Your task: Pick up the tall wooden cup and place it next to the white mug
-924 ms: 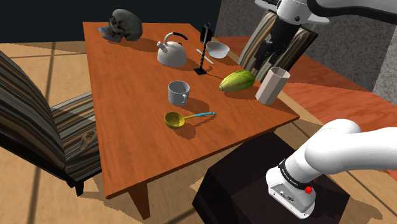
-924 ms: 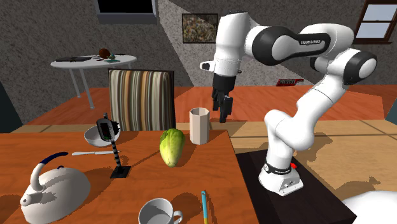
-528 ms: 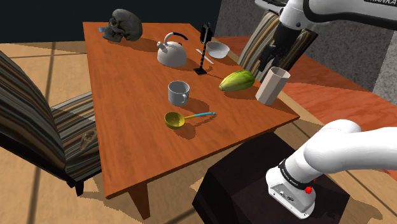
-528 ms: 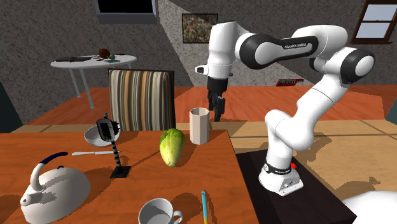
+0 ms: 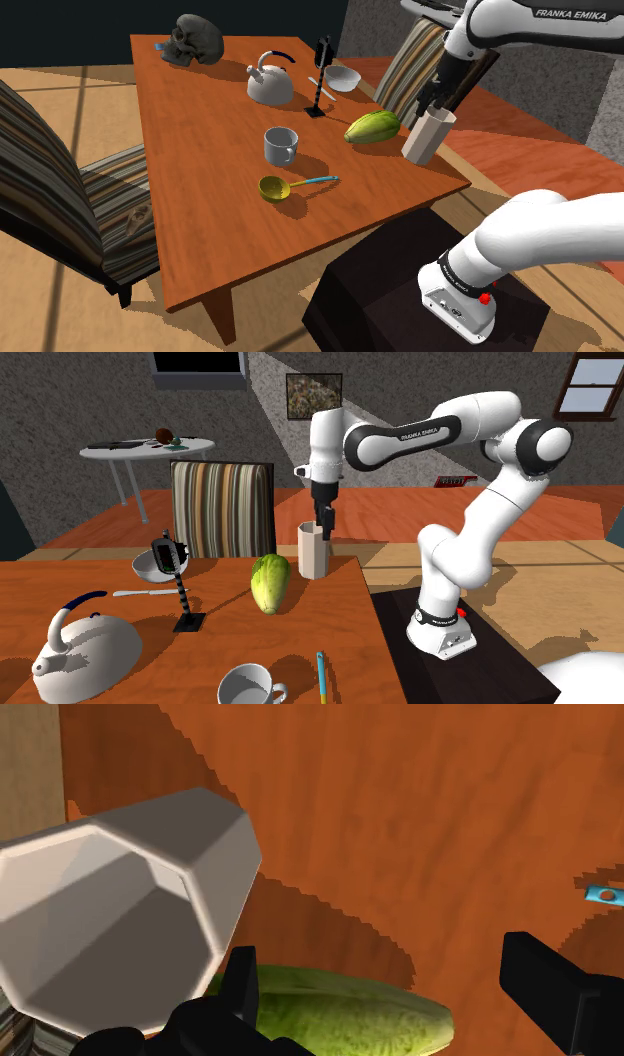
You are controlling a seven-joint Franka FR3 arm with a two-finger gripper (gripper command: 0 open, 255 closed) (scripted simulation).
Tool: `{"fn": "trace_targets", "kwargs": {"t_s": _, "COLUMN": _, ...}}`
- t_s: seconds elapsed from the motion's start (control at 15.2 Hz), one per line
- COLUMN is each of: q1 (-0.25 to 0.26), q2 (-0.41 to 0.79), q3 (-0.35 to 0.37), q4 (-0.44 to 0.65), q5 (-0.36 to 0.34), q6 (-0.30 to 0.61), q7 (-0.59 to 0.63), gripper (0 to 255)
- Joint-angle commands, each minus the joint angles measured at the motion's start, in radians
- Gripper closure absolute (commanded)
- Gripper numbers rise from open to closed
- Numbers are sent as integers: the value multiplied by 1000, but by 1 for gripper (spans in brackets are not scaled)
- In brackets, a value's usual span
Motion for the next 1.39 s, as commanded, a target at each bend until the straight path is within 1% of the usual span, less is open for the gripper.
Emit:
{"fn": "trace_targets", "kwargs": {"t_s": 0.0, "q1": -12, "q2": 35, "q3": -38, "q4": 3, "q5": -15, "q6": 26, "q7": -41, "gripper": 0}}
{"fn": "trace_targets", "kwargs": {"t_s": 0.26, "q1": -35, "q2": 123, "q3": -120, "q4": 26, "q5": -37, "q6": 81, "q7": -129, "gripper": 0}}
{"fn": "trace_targets", "kwargs": {"t_s": 0.79, "q1": -38, "q2": 145, "q3": -135, "q4": -59, "q5": -45, "q6": 188, "q7": -129, "gripper": 0}}
{"fn": "trace_targets", "kwargs": {"t_s": 1.32, "q1": -38, "q2": 145, "q3": -135, "q4": -59, "q5": -45, "q6": 188, "q7": -129, "gripper": 0}}
